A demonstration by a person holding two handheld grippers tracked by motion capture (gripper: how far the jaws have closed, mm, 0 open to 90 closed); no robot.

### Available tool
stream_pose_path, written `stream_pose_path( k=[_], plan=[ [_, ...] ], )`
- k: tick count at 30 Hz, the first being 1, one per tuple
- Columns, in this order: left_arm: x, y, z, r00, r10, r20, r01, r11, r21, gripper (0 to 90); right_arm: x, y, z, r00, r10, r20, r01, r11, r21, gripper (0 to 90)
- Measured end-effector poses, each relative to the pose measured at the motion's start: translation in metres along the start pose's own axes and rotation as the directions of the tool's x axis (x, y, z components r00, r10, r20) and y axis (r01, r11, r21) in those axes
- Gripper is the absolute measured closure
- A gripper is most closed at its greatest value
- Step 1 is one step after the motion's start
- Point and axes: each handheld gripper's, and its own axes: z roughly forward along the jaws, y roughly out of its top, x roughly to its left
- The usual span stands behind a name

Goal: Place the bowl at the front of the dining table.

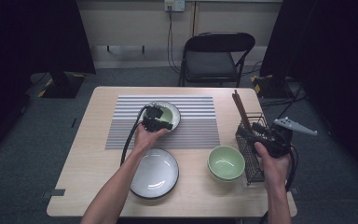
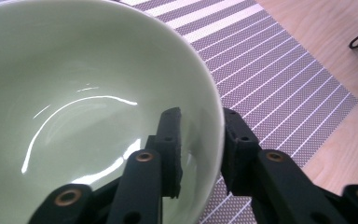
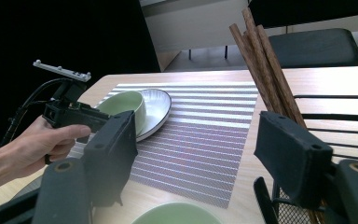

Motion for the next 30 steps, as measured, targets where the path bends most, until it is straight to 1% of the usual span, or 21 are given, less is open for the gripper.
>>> stream_pose_path(
  k=[1, 2, 4, 5, 7, 8, 10, 13, 14, 15, 16, 17, 19, 20, 23, 24, 25, 27, 29, 30],
  plan=[
    [0.001, 0.000, -0.002, 1.0000, 0.005, 0.006, -0.005, 1.0000, -0.007, 67.7, 0.000, 0.000, 0.000, 1.0000, -0.002, -0.001, 0.002, 1.000, -0.001, 29.0],
    [0.001, 0.000, -0.004, 1.0000, 0.007, 0.004, -0.007, 0.9999, -0.013, 65.5, 0.000, 0.000, 0.000, 1.0000, -0.003, -0.001, 0.003, 1.000, -0.001, 29.0],
    [0.003, 0.001, -0.009, 0.9997, 0.008, 0.022, -0.007, 0.9995, -0.031, 60.9, 0.000, 0.000, 0.000, 1.0000, -0.001, 0.000, 0.001, 1.000, 0.002, 29.0],
    [0.003, 0.001, -0.011, 0.9998, 0.008, 0.020, -0.007, 0.9993, -0.037, 60.1, 0.000, 0.000, 0.001, 1.0000, -0.002, 0.000, 0.002, 1.000, 0.002, 28.9],
    [0.007, 0.001, -0.018, 0.9991, 0.002, 0.041, 0.000, 0.9986, -0.053, 57.9, 0.000, 0.000, 0.001, 1.0000, -0.005, -0.001, 0.005, 1.000, 0.000, 29.0],
    [0.009, 0.001, -0.021, 0.9992, -0.003, 0.040, 0.005, 0.9979, -0.064, 56.6, 0.000, 0.000, 0.000, 1.0000, -0.004, -0.003, 0.004, 1.000, 0.000, 29.0],
    [0.011, 0.001, -0.031, 0.9987, 0.007, 0.050, -0.003, 0.9968, -0.079, 55.8, 0.001, 0.000, 0.000, 1.0000, -0.006, -0.002, 0.006, 1.000, -0.003, 29.0],
    [0.016, 0.000, -0.046, 0.9969, 0.025, 0.075, -0.017, 0.9939, -0.109, 60.1, 0.001, 0.001, -0.001, 1.0000, -0.007, -0.001, 0.007, 1.000, -0.004, 29.0],
    [0.017, -0.001, -0.050, 0.9949, 0.028, 0.097, -0.016, 0.9923, -0.122, 63.6, 0.001, 0.001, -0.001, 1.0000, -0.006, -0.001, 0.006, 1.000, -0.004, 29.0],
    [0.017, -0.001, -0.053, 0.9942, 0.040, 0.100, -0.028, 0.9916, -0.126, 67.6, 0.001, 0.000, 0.000, 1.0000, -0.007, -0.001, 0.007, 1.000, -0.003, 29.0],
    [0.017, -0.002, -0.056, 0.9946, 0.045, 0.093, -0.033, 0.9908, -0.131, 68.9, 0.001, 0.000, 0.000, 1.0000, -0.006, -0.001, 0.006, 1.000, -0.002, 29.0],
    [0.017, -0.003, -0.061, 0.9922, 0.056, 0.112, -0.040, 0.9893, -0.140, 72.3, 0.001, 0.000, 0.000, 1.0000, -0.003, -0.001, 0.003, 1.000, -0.001, 28.9],
    [0.017, -0.007, -0.068, 0.9899, 0.072, 0.122, -0.054, 0.9875, -0.148, 76.5, 0.001, 0.000, 0.001, 1.0000, -0.005, -0.001, 0.005, 1.000, 0.000, 29.0],
    [0.017, -0.009, -0.070, 0.9880, 0.069, 0.139, -0.048, 0.9873, -0.151, 78.3, 0.002, 0.000, 0.001, 1.0000, -0.004, -0.002, 0.004, 1.000, 0.001, 29.0],
    [0.017, -0.016, -0.078, 0.9841, 0.088, 0.154, -0.065, 0.9864, -0.151, 79.2, 0.002, 0.000, 0.002, 1.0000, -0.009, 0.002, 0.009, 1.000, 0.002, 29.0],
    [0.017, -0.018, -0.079, 0.9822, 0.089, 0.166, -0.063, 0.9859, -0.155, 79.3, 0.002, 0.000, 0.002, 1.0000, -0.010, 0.001, 0.010, 1.000, 0.003, 29.0],
    [0.018, -0.022, -0.079, 0.9805, 0.089, 0.175, -0.063, 0.9869, -0.149, 80.1, 0.002, -0.001, 0.002, 0.9999, -0.010, 0.000, 0.010, 1.000, 0.005, 29.0],
    [0.018, -0.026, -0.078, 0.9802, 0.102, 0.170, -0.081, 0.9887, -0.126, 81.2, 0.003, -0.001, 0.003, 0.9999, -0.011, -0.001, 0.011, 1.000, 0.007, 29.0],
    [0.020, -0.031, -0.076, 0.9781, 0.103, 0.181, -0.084, 0.9904, -0.110, 82.4, 0.004, -0.001, 0.003, 0.9999, -0.013, -0.001, 0.013, 1.000, 0.009, 29.0],
    [0.020, -0.033, -0.075, 0.9787, 0.101, 0.178, -0.083, 0.9910, -0.105, 82.4, 0.004, -0.001, 0.004, 0.9999, -0.013, -0.002, 0.013, 1.000, 0.009, 29.0]
  ],
)
